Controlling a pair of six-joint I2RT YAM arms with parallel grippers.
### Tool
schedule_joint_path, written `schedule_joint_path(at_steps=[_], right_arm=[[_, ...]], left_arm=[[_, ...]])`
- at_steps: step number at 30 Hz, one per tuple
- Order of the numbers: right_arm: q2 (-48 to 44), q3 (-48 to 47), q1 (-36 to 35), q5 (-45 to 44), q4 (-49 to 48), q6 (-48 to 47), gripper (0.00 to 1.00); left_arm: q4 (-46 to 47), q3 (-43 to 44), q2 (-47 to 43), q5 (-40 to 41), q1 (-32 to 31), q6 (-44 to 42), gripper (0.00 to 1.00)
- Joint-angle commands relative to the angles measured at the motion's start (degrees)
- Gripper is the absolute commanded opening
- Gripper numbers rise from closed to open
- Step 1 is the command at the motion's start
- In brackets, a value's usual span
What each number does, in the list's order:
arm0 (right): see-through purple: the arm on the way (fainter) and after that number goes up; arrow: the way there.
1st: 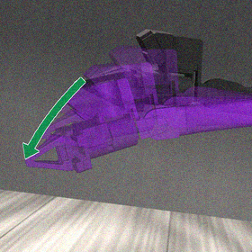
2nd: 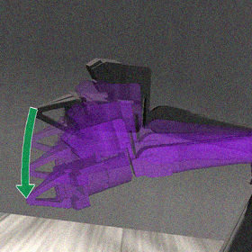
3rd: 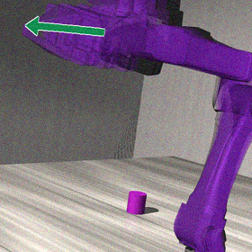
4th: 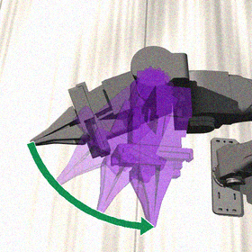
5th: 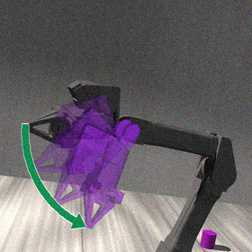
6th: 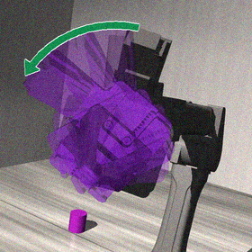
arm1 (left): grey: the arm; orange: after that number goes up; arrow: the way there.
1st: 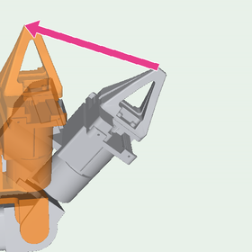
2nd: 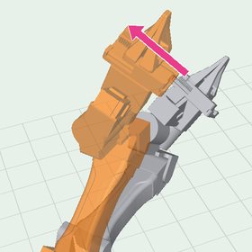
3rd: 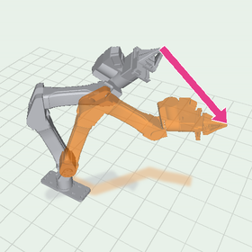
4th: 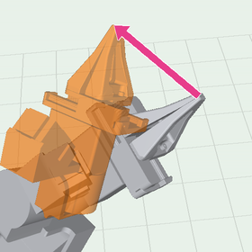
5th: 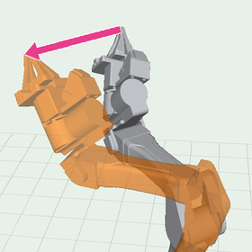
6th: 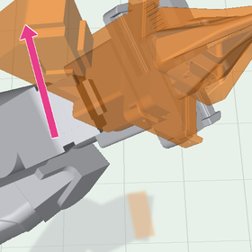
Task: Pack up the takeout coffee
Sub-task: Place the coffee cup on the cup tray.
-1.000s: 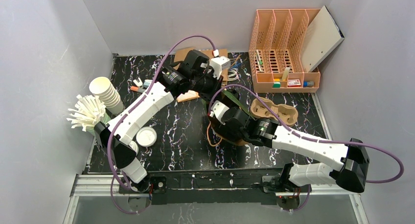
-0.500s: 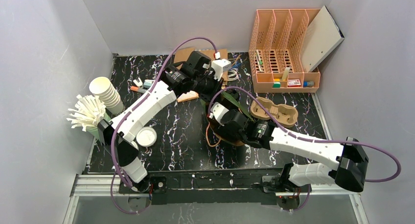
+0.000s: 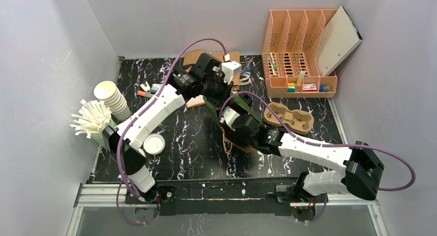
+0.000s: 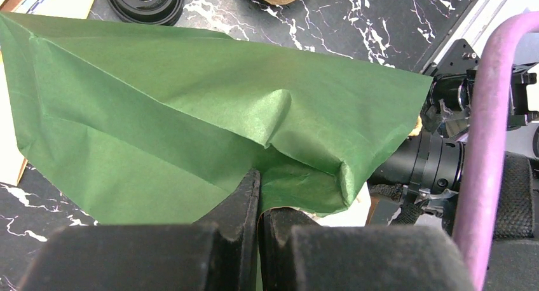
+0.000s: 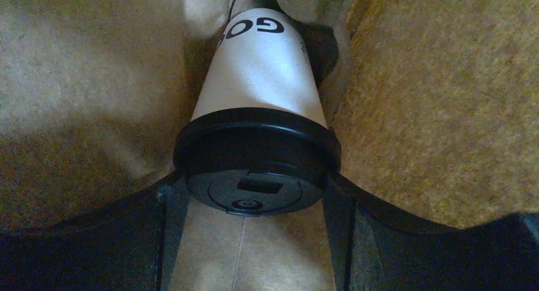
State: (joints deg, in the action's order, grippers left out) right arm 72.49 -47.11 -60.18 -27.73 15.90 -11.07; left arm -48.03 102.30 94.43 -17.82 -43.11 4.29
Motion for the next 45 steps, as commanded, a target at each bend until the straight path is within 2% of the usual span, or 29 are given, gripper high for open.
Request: schedule_joint_path(at_steps=[1, 12, 19, 31, 36, 45], right_arm=[[1.73, -0.35, 0.68, 5.55, 3.24, -0.89, 0.17], [-4.72, -13.7, 0.69, 7.18, 19.33, 0.36, 0.18], [-4.29, -19.5, 0.68, 10.26, 27.05, 1.01, 0.25], [-4.84, -19.71, 0.74, 12.85, 33.88, 3.23, 0.24], [-4.68, -20.5, 0.68, 13.48, 37.0, 4.17, 0.24], [-2.21, -27.98, 0.69, 12.47, 43.3, 7.62, 0.23]], left_arm=[[-2.11, 0.9, -0.62, -5.66, -1.49, 1.58, 0.0], [-0.09, 1.49, -0.69, -9.15, -1.18, 1.93, 0.0], [2.15, -0.89, -0.48, -14.93, -0.36, 4.87, 0.0], [8.83, -8.38, -0.7, -23.39, 2.44, 10.99, 0.0], [8.61, -8.32, 0.07, -23.03, 2.55, 10.84, 0.0], [3.41, -3.59, 1.45, -13.98, 2.55, 5.51, 0.0]])
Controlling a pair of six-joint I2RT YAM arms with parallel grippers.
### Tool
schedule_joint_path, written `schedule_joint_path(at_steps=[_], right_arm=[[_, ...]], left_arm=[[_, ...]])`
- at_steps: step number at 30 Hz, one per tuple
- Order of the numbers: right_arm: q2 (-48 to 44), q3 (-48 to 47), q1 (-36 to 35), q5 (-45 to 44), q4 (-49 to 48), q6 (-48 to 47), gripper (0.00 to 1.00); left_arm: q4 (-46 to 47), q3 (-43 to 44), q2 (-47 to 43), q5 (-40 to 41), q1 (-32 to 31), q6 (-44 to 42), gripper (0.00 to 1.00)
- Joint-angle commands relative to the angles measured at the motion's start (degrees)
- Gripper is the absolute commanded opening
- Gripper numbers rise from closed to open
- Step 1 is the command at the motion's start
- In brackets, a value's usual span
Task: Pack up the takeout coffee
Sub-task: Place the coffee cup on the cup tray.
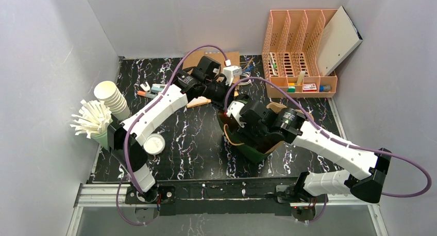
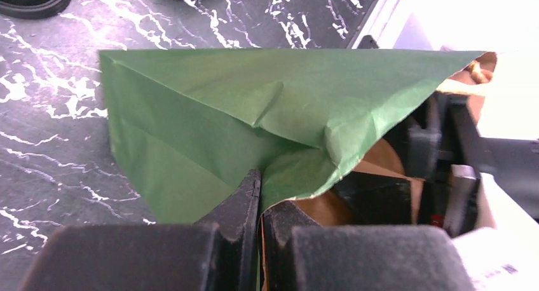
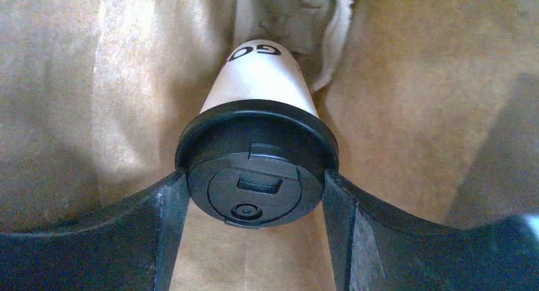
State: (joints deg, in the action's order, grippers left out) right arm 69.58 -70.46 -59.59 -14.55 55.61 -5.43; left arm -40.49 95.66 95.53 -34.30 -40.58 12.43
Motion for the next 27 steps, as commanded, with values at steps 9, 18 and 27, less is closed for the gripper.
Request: schedule_joint_path(at_steps=[9, 18, 27], right_arm=[[2.4, -6.92, 0.07, -0.04, 5.13, 2.45, 0.22], [3.87, -10.59, 0.05, 3.45, 9.75, 4.9, 0.17], [6.2, -10.57, 0.05, -1.61, 2.33, 4.99, 0.18]], left_arm=[[-7.16, 5.27, 2.05, 5.96, -0.58, -5.75, 0.0], [-5.21, 7.1, 0.32, 16.63, -1.08, -7.35, 0.0], [-0.16, 5.14, -4.17, 20.81, -2.07, -8.21, 0.0]])
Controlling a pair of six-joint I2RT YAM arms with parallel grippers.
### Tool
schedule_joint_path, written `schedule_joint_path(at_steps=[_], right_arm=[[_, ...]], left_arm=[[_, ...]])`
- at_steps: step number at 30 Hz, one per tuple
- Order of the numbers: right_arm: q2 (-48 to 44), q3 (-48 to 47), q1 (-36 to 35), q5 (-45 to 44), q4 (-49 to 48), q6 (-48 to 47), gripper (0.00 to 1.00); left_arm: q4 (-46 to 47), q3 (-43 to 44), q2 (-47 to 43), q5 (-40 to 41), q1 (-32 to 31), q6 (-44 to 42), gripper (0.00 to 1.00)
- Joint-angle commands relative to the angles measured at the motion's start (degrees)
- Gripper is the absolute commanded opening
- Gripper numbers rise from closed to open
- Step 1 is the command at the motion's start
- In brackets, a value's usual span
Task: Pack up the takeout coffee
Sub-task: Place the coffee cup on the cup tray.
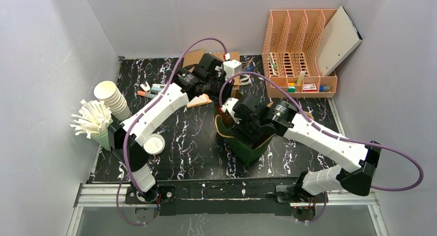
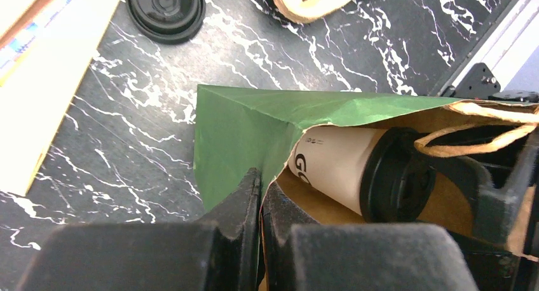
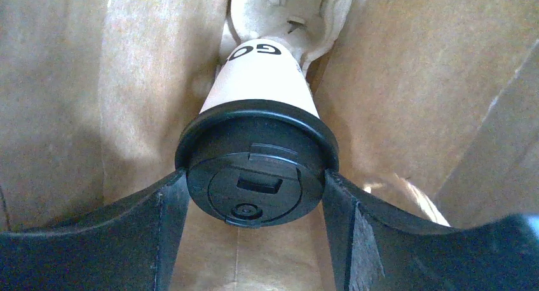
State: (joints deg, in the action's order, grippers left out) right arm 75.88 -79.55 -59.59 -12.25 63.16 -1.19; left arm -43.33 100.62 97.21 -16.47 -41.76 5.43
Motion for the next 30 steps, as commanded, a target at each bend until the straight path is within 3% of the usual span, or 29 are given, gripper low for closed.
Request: schedule_joint_path(at_steps=[1, 10, 17, 30], right_arm=[[-0.34, -1.07, 0.09, -5.01, -6.55, 0.71, 0.18], [-5.89, 9.73, 0.08, -13.03, -23.11, -3.53, 0.17], [-9.39, 15.57, 0.1, -16.72, -24.96, 0.34, 0.16], [-10.72, 20.35, 0.04, -15.83, -30.4, 0.75, 0.17]], left_arm=[[3.14, 0.19, -6.46, 3.89, -0.99, -1.28, 0.0], [4.78, -1.02, -10.45, 12.41, -3.7, -6.33, 0.0], [8.11, -10.01, -15.33, 18.26, -6.91, -6.76, 0.0], [13.16, -18.32, -20.92, 16.47, -7.03, 0.02, 0.0]])
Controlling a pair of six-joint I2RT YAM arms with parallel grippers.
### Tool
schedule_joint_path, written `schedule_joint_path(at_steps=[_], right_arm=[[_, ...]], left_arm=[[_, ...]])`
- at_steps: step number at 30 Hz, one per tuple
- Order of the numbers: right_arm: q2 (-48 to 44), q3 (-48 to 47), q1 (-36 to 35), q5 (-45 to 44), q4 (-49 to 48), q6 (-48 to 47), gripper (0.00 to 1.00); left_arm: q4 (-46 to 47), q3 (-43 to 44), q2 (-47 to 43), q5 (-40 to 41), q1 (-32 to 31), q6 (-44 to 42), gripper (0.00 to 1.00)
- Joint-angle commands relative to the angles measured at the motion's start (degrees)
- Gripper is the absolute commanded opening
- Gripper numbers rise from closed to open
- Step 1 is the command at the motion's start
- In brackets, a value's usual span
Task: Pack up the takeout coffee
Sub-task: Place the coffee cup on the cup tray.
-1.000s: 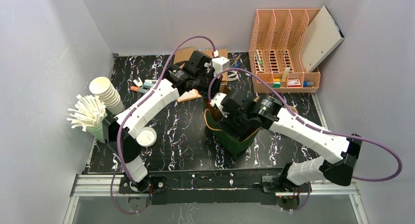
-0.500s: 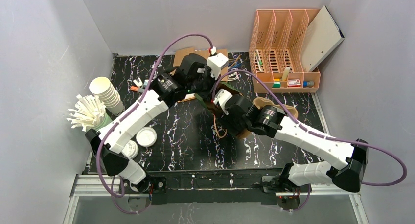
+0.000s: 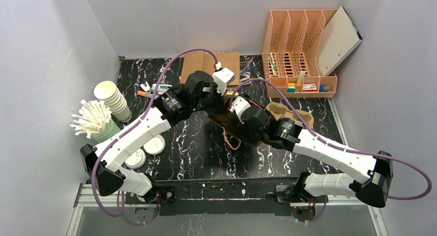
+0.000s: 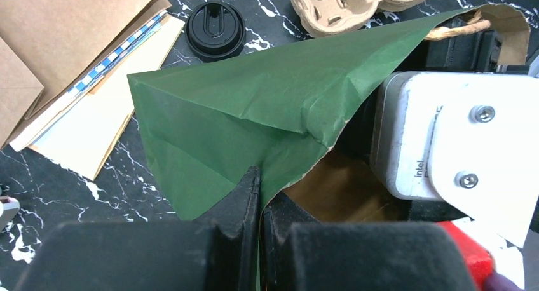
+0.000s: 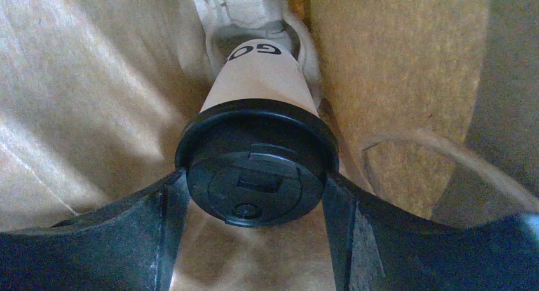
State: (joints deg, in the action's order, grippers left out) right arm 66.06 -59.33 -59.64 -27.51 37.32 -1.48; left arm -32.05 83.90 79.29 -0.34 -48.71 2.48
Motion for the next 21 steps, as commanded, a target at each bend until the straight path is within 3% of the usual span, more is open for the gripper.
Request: schedule_joint_path(at_steps=[1, 5, 21], right_arm=[[-1.3, 0.01, 0.1, -0.55, -5.8, 0.99, 0.18], [-2.1, 0.43, 0.18, -0.16, -9.06, -0.76, 0.16], [0.57, 2.08, 0.13, -3.38, -1.39, 0.13, 0.11]], left_arm=[[2.19, -1.97, -3.19, 0.34, -0.07, 3.54, 0.0], [2.78, -2.96, -3.58, 0.34, -0.07, 4.69, 0.0], [4.18, -5.17, -5.52, -4.19, -0.11, 5.43, 0.0]])
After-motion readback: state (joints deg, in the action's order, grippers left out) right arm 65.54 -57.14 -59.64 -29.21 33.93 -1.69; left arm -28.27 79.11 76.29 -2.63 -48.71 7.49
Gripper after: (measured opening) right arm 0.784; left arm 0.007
